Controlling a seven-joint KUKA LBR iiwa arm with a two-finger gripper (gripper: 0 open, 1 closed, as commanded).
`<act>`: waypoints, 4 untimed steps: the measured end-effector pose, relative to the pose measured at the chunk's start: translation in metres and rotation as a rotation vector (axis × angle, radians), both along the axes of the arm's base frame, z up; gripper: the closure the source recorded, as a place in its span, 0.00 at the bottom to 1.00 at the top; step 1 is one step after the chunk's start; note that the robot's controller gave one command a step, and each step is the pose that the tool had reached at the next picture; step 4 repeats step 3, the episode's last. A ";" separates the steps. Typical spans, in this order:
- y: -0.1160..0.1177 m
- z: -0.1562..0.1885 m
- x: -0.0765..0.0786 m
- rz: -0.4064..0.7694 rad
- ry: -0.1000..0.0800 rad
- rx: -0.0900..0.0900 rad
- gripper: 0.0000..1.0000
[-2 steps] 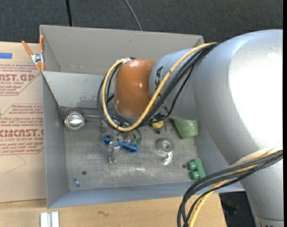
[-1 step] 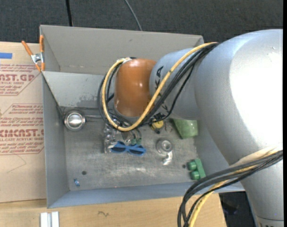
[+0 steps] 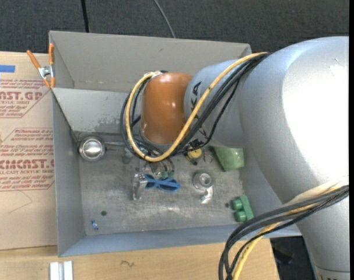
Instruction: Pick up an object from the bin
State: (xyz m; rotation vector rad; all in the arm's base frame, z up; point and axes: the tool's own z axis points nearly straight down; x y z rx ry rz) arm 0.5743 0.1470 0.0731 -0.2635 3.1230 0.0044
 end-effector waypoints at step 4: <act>-0.022 0.209 -0.007 0.276 -0.004 -0.003 1.00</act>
Offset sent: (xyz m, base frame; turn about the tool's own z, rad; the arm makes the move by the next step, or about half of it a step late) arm -0.0045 -0.0453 0.0018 0.0284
